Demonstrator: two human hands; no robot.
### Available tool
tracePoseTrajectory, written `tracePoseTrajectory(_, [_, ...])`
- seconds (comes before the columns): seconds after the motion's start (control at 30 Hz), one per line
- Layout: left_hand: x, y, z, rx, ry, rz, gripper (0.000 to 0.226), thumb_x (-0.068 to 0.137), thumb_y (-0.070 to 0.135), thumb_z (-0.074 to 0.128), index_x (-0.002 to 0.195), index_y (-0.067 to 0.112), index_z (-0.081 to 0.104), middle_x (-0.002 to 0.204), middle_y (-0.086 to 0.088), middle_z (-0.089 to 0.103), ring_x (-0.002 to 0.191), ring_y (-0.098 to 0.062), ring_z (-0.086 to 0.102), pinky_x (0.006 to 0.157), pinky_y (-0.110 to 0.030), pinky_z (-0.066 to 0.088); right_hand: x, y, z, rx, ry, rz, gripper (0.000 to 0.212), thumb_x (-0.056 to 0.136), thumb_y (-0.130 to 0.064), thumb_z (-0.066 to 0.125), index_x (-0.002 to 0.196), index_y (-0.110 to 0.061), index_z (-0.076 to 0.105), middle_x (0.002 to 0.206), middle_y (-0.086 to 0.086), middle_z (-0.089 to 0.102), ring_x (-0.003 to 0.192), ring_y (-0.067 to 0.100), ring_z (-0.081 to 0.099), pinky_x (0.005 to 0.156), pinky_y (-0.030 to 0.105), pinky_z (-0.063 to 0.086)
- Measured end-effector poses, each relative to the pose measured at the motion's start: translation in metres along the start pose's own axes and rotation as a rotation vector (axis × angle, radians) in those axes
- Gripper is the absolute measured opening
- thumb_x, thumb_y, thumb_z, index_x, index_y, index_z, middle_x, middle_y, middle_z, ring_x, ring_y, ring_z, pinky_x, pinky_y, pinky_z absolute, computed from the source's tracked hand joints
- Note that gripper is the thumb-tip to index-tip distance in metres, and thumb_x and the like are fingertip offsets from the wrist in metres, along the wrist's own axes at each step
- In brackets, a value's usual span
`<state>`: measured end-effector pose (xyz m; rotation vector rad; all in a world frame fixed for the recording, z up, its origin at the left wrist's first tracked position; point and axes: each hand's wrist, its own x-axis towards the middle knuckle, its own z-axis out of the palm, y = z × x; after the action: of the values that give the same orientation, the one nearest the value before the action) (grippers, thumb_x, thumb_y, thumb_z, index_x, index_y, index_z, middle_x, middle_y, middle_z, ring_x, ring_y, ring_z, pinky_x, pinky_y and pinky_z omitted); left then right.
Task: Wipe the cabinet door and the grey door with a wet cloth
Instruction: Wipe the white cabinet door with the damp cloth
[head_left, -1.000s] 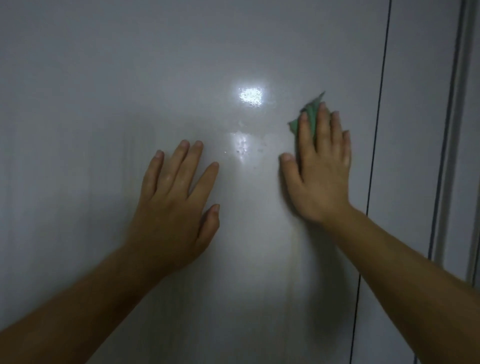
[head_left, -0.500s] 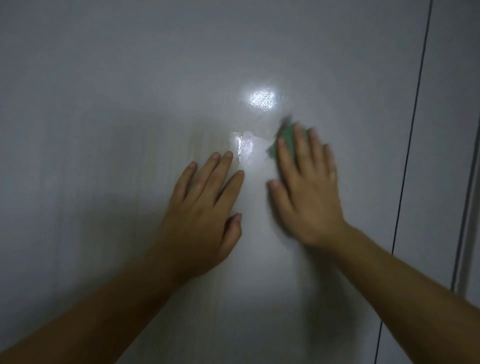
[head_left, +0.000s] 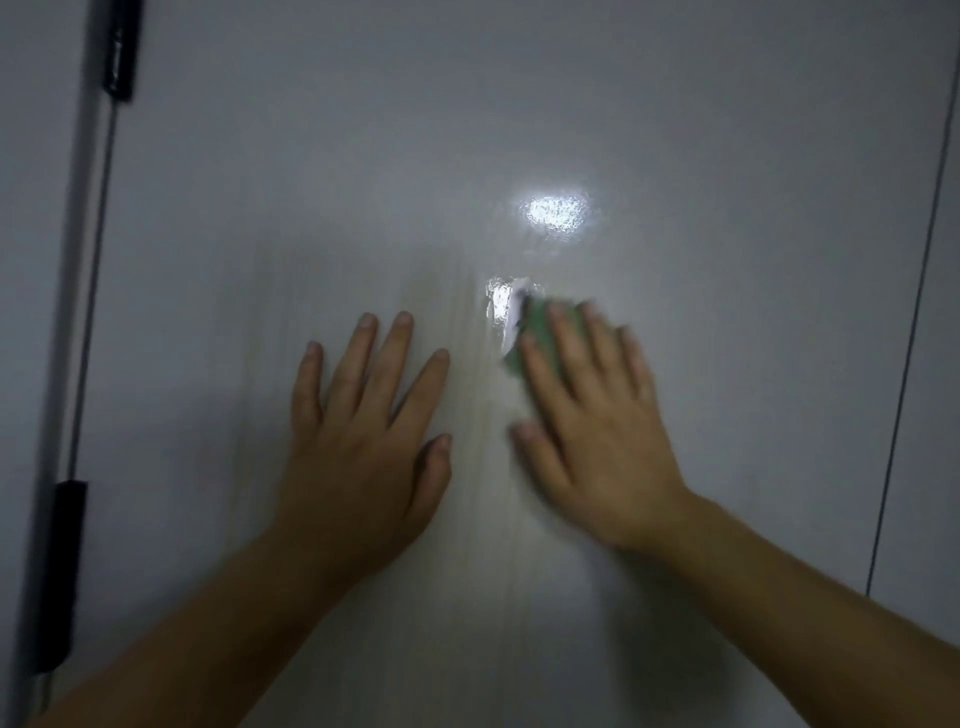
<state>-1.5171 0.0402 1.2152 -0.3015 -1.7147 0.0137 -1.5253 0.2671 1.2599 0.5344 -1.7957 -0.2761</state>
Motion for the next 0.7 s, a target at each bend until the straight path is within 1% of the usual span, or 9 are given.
tracePoseTrajectory(0.07, [-0.001,-0.004,0.0,0.0,0.007,0.024,0.062,0.096,0.039,0.044,0.151,0.012,0.048,0.164,-0.019,0.03,0.153,-0.04,0.026,0.117,-0.066,0.023,-0.016,-0.01,0.003,-0.031,-0.061,-0.191,0.067,0.103,-0.048,0.038,0.16,-0.017,0.025,0.169,0.008,0.011,0.157,0.032,0.004,0.125,0.056,0.012])
tracePoseTrajectory(0.13, [-0.001,-0.009,0.0,-0.013,0.003,0.046,0.063,0.096,0.039,0.045,0.153,0.013,0.046,0.165,-0.018,0.028,0.154,-0.039,0.025,0.118,-0.064,0.022,-0.005,0.004,0.0,-0.069,-0.06,-0.235,0.065,0.104,-0.047,0.037,0.16,-0.018,0.026,0.169,0.008,0.014,0.157,0.032,0.007,0.125,0.054,0.013])
tracePoseTrajectory(0.2, [-0.003,-0.013,0.0,-0.035,-0.005,0.059,0.064,0.094,0.038,0.047,0.153,0.012,0.045,0.166,-0.018,0.028,0.154,-0.038,0.024,0.119,-0.063,0.022,0.023,0.021,-0.007,-0.065,-0.019,-0.074,0.065,0.103,-0.048,0.032,0.161,-0.02,0.021,0.17,0.008,0.01,0.157,0.032,0.006,0.125,0.053,0.01])
tracePoseTrajectory(0.27, [-0.005,-0.017,-0.002,-0.058,-0.009,0.067,0.065,0.094,0.037,0.047,0.153,0.01,0.045,0.166,-0.018,0.027,0.155,-0.037,0.023,0.12,-0.062,0.022,0.053,0.031,-0.017,0.019,0.03,0.191,0.067,0.103,-0.05,0.026,0.163,-0.023,0.014,0.171,0.006,0.002,0.157,0.029,-0.002,0.126,0.05,0.0])
tracePoseTrajectory(0.33, [-0.008,-0.025,-0.003,-0.057,0.002,0.047,0.066,0.093,0.037,0.048,0.152,0.008,0.045,0.166,-0.018,0.026,0.155,-0.036,0.022,0.12,-0.062,0.022,0.063,0.018,-0.016,0.04,0.058,0.294,0.069,0.103,-0.052,0.025,0.163,-0.022,0.011,0.171,0.006,-0.002,0.157,0.028,-0.007,0.126,0.048,-0.004])
tracePoseTrajectory(0.47, [-0.017,-0.046,-0.004,0.008,0.024,-0.061,0.067,0.091,0.038,0.049,0.151,0.009,0.046,0.166,-0.02,0.025,0.154,-0.039,0.024,0.119,-0.067,0.017,0.024,-0.035,0.003,-0.039,-0.012,-0.078,0.069,0.103,-0.049,0.036,0.161,-0.017,0.022,0.17,0.011,0.009,0.157,0.035,0.003,0.124,0.058,0.01])
tracePoseTrajectory(0.57, [-0.025,-0.054,-0.002,0.047,-0.005,-0.066,0.067,0.093,0.04,0.046,0.154,0.012,0.043,0.166,-0.022,0.022,0.154,-0.042,0.021,0.118,-0.069,0.015,0.013,-0.035,0.003,-0.07,-0.061,-0.29,0.064,0.104,-0.046,0.039,0.159,-0.016,0.028,0.168,0.01,0.015,0.156,0.034,0.008,0.125,0.055,0.014])
tracePoseTrajectory(0.63, [-0.027,-0.055,-0.001,0.036,-0.013,-0.059,0.067,0.094,0.041,0.045,0.155,0.014,0.041,0.167,-0.021,0.021,0.154,-0.042,0.02,0.117,-0.07,0.015,0.033,-0.021,-0.002,-0.108,-0.039,-0.262,0.063,0.104,-0.046,0.035,0.16,-0.018,0.027,0.168,0.009,0.015,0.156,0.034,0.009,0.125,0.053,0.012])
tracePoseTrajectory(0.7, [-0.026,-0.055,-0.001,0.018,-0.017,-0.062,0.067,0.095,0.042,0.044,0.156,0.015,0.039,0.167,-0.02,0.021,0.155,-0.042,0.02,0.118,-0.069,0.015,0.063,-0.008,-0.009,-0.074,0.009,-0.062,0.064,0.104,-0.048,0.029,0.161,-0.021,0.02,0.17,0.008,0.01,0.157,0.032,0.005,0.125,0.052,0.008])
